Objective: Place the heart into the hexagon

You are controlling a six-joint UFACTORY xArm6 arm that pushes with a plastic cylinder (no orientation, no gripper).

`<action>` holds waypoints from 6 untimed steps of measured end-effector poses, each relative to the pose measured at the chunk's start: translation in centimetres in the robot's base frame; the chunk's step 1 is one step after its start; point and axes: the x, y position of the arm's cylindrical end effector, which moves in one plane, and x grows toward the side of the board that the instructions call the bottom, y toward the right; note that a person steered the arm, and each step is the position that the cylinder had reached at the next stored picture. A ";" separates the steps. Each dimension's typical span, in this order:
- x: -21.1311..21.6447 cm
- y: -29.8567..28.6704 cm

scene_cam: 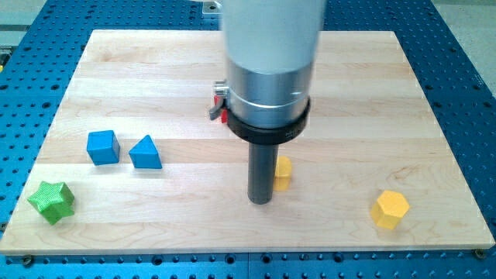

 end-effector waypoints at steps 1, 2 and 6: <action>-1.1 -3.7; -2.1 3.9; -2.9 16.7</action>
